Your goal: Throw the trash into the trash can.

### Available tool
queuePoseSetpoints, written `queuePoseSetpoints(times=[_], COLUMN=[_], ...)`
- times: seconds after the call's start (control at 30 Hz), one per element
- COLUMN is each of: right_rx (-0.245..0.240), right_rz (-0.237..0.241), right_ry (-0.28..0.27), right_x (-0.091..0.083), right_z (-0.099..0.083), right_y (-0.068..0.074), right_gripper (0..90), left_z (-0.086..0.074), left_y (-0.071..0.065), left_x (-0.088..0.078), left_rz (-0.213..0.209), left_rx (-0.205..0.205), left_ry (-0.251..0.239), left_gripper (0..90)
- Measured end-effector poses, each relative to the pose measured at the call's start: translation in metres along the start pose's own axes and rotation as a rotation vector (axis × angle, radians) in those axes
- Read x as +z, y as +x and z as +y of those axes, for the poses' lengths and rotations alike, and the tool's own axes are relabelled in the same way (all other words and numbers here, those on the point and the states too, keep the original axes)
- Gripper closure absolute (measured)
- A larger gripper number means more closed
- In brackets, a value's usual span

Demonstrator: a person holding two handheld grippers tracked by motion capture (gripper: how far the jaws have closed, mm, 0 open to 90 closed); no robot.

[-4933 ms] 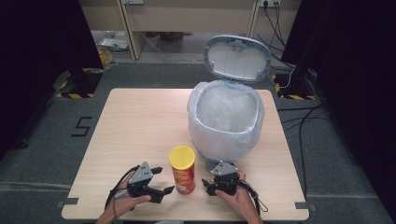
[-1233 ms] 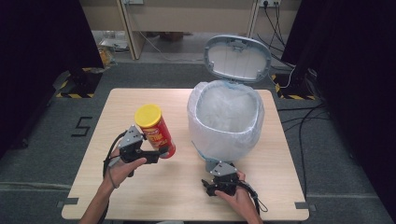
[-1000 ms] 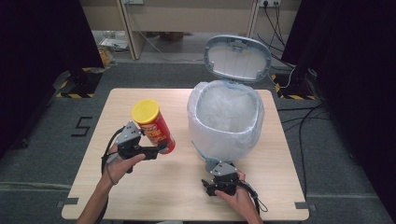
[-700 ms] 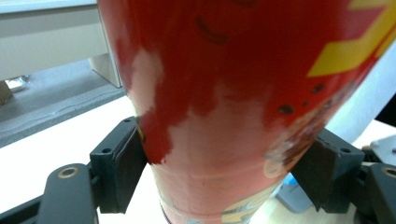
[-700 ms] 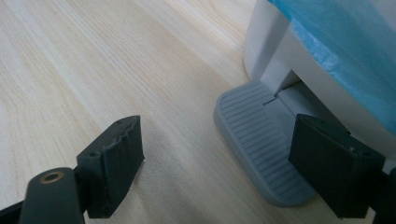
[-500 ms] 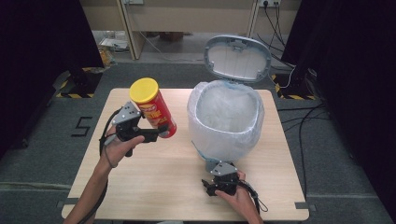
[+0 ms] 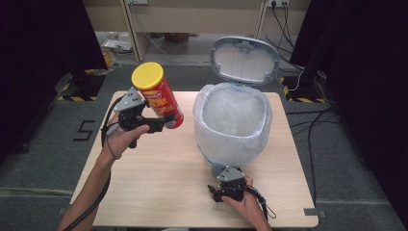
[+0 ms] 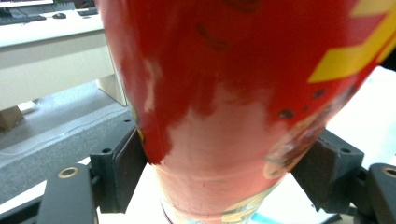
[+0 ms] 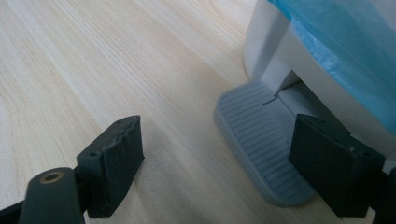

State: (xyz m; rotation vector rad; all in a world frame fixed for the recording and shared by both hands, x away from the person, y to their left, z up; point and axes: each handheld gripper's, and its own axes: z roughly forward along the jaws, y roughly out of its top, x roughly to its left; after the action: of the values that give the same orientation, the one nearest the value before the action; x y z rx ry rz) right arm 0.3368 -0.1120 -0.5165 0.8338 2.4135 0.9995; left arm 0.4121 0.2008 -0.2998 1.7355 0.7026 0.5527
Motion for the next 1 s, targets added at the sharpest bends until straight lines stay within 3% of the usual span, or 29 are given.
queuePoseSetpoints(times=[0.6,1.0], right_rx=[-0.002,-0.004], right_rz=[-0.001,-0.001], right_ry=[-0.006,-0.005], right_x=[0.001,0.001], right_z=[0.0,0.0], right_y=[0.0,0.0], right_gripper=[17.7,17.7], left_z=[0.044,0.064], left_y=[-0.005,-0.025], left_x=[0.009,0.03], left_rz=[-0.012,-0.054], left_rx=[0.044,0.082], left_ry=[-0.027,-0.026], left_gripper=[23.8,23.8])
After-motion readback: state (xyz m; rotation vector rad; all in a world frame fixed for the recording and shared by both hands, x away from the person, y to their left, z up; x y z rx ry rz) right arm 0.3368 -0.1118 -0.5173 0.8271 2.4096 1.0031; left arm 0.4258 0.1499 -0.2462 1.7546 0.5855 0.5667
